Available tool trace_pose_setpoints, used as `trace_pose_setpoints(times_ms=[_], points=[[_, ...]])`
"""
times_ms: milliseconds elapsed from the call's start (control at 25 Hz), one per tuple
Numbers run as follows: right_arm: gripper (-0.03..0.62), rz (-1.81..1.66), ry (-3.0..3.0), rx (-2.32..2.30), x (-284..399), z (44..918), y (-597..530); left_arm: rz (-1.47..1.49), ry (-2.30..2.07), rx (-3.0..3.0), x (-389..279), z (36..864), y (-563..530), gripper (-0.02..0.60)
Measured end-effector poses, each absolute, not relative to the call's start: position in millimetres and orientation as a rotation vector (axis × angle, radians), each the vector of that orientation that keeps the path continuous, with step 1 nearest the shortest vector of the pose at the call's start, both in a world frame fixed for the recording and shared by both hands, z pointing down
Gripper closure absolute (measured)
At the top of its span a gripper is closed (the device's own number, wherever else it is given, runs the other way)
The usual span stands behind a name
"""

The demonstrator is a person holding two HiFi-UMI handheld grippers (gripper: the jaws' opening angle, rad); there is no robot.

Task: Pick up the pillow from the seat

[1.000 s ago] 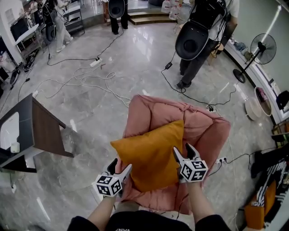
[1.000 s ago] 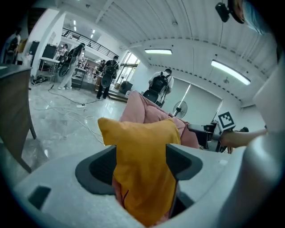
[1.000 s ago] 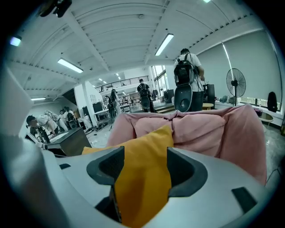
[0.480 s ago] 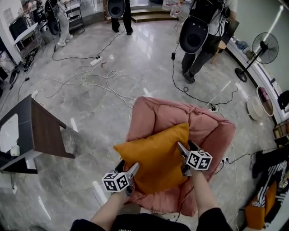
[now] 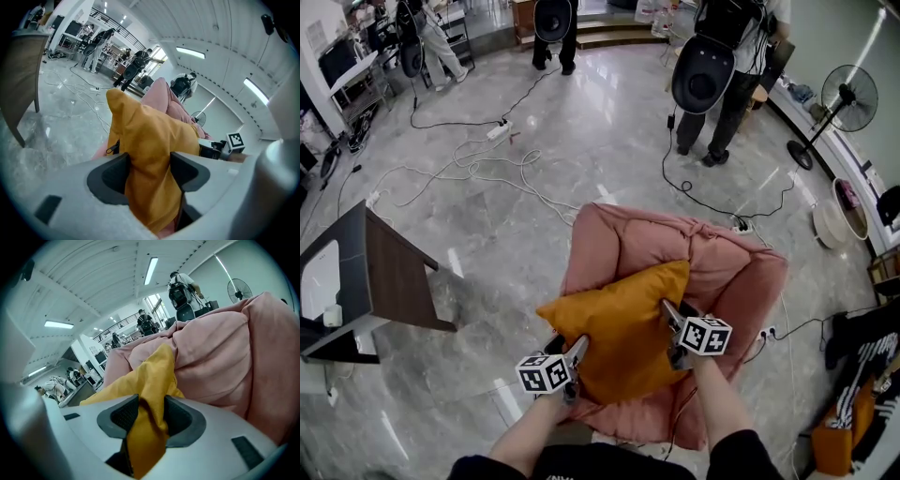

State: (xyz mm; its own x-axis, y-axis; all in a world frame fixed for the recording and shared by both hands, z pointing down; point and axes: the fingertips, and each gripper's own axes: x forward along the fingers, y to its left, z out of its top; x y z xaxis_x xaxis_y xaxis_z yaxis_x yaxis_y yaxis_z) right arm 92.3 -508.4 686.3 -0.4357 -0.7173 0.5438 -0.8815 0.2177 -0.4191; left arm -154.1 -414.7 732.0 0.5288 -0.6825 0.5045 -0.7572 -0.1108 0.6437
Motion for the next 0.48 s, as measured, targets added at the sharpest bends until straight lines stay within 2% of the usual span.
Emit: trace_pose_setpoints(times_ms=[160, 480], points=[[0.456, 0.985, -2.253, 1.508, 93, 685, -492, 0.122, -1.181, 1.841, -150, 732, -408, 0.368], [0.511, 0.997, -2.294, 1.547, 96, 675, -452, 0.143, -1.188, 1.829, -146, 730, -384, 0.433]])
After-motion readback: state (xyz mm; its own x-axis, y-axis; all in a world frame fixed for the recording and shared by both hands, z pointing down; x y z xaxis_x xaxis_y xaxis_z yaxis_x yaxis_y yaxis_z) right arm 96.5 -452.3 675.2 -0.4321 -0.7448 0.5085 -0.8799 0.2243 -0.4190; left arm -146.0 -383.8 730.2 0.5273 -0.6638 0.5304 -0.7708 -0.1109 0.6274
